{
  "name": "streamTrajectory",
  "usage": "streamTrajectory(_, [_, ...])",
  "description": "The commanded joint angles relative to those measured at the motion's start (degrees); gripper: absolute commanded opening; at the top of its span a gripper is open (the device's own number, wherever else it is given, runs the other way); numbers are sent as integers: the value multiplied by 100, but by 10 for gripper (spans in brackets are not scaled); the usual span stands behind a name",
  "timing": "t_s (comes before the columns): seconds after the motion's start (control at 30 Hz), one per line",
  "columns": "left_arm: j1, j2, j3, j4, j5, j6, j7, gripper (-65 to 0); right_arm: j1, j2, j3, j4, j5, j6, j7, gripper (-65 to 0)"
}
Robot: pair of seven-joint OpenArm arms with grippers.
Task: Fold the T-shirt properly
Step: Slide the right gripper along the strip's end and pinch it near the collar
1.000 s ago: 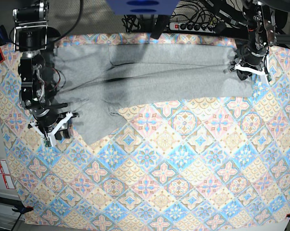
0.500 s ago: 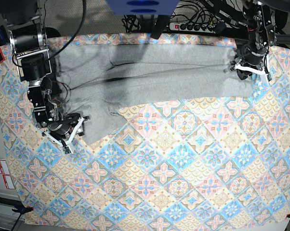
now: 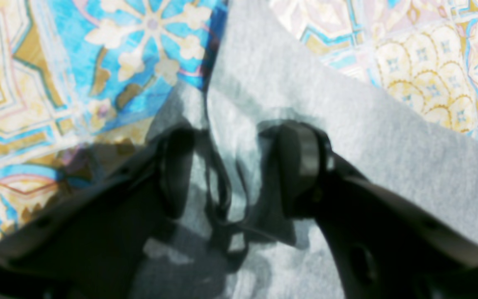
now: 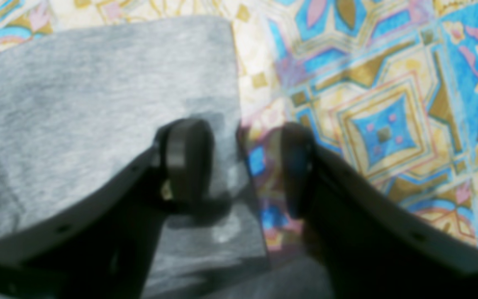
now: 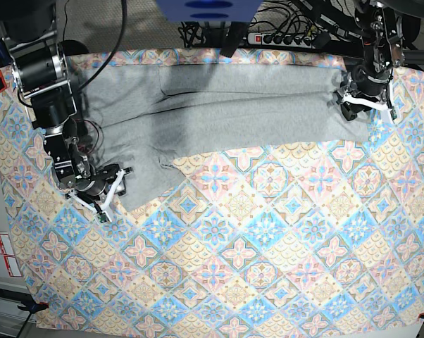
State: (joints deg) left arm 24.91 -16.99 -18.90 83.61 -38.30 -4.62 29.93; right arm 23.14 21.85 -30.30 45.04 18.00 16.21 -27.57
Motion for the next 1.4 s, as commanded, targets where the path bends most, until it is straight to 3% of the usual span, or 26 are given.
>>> streamTrajectory(0.0, [37, -81, -58, 74, 28, 80, -17, -318, 38, 35, -104, 11, -46, 28, -148, -369])
streamTrajectory(0.1, [46, -72, -67, 276, 28, 80, -17, -318, 21, 35, -253, 19, -46, 36, -148, -412])
streamTrajectory(0.3, [142, 139, -357, 856, 19, 80, -17, -318, -129, 35, -244, 186, -20, 36, -122, -644])
streamTrajectory(0.43, [142, 368, -629, 1181, 19, 80, -17, -319, -252, 53, -24, 811, -11, 36, -139, -648])
streamTrajectory(0.57, [186, 376, -647, 1278, 19, 80, -17, -321, -894, 79, 951, 1910, -11, 36, -175, -648])
streamTrajectory(0.77, [195, 376, -656, 1252, 28, 80, -17, -321, -1896, 79, 2226, 3597, -11, 45, -1071, -648])
streamTrajectory(1.03, [160, 376, -647, 1243, 28, 80, -17, -322, -3276, 79, 3070, 5514, -11, 45, -1942, -648])
streamTrajectory(1.37, [81, 376, -638, 1120, 37, 80, -17, -322, -4779, 70, 3659, 6472, -11, 45, -2003, -649])
